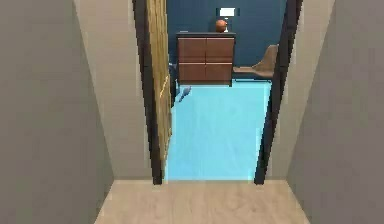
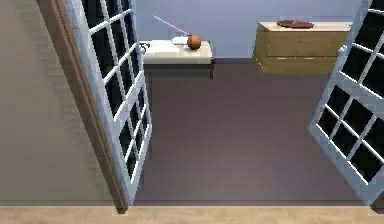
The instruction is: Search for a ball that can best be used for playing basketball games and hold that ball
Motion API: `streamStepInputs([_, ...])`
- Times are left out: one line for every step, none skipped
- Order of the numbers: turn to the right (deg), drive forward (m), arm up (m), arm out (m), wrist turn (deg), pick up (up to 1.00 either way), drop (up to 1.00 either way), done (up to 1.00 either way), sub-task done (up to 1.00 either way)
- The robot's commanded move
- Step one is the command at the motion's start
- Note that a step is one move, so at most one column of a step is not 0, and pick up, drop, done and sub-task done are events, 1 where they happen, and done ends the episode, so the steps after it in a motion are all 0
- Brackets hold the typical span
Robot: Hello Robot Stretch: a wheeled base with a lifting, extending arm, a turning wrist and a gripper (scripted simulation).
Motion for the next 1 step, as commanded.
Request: streamStepInputs([45.0, 0.0, 0.0, 0.0, 0.0, 0.0, 0.0, 0.0, 0.0])
